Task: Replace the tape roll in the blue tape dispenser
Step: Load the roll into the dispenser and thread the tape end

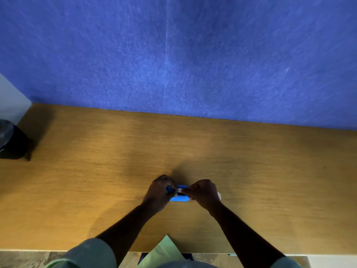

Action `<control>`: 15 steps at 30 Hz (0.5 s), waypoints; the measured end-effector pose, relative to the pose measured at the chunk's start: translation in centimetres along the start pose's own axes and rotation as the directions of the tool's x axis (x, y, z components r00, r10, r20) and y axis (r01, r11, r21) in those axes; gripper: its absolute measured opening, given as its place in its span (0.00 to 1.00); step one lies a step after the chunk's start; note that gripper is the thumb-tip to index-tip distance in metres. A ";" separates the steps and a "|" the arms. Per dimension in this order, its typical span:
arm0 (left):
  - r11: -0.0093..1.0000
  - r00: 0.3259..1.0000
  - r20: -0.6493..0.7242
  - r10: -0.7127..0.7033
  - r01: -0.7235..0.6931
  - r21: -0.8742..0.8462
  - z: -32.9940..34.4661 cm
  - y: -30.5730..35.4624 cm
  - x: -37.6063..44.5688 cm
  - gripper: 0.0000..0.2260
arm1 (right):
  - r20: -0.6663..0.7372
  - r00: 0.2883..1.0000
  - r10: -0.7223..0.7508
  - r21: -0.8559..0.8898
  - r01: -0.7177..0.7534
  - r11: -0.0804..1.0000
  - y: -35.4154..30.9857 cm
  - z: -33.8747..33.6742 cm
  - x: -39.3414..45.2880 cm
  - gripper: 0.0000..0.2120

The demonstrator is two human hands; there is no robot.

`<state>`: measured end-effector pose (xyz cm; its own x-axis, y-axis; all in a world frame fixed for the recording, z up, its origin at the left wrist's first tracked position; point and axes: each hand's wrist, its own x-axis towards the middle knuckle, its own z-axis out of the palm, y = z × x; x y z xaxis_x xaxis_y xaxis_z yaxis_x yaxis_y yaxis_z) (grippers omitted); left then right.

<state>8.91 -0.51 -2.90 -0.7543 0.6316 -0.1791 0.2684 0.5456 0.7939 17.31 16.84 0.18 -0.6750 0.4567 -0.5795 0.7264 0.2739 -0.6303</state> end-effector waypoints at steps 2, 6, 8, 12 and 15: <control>1.000 1.000 -0.002 -0.001 0.001 -0.002 0.0 0.0 0.0 0.08 | 0.008 1.000 -0.017 -0.053 0.018 0.998 -0.2 0.1 0.1 0.17; 1.000 1.000 0.004 0.000 0.000 0.008 0.0 -0.2 0.1 0.08 | 0.014 1.000 -0.013 -0.015 0.013 1.000 0.0 -0.1 0.2 0.13; 1.000 1.000 0.007 0.002 -0.002 0.017 -0.1 -0.2 0.1 0.08 | 0.020 1.000 0.015 0.051 -0.016 0.999 0.3 -0.2 0.3 0.12; 1.000 1.000 0.013 0.004 -0.004 0.021 -0.2 -0.4 0.3 0.08 | 0.046 0.998 0.049 0.196 -0.057 0.979 1.0 -0.5 0.1 0.10; 0.998 1.000 0.015 -0.002 0.001 0.060 -0.2 -0.5 0.1 0.11 | 0.040 0.998 0.054 0.253 -0.062 0.965 1.2 -0.6 -0.1 0.10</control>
<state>8.56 -0.79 -3.19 -0.7459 0.6386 -0.1891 0.3029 0.5782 0.7576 18.35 17.61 -0.24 -0.6396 0.4368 -0.6326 0.7105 0.0217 -0.7034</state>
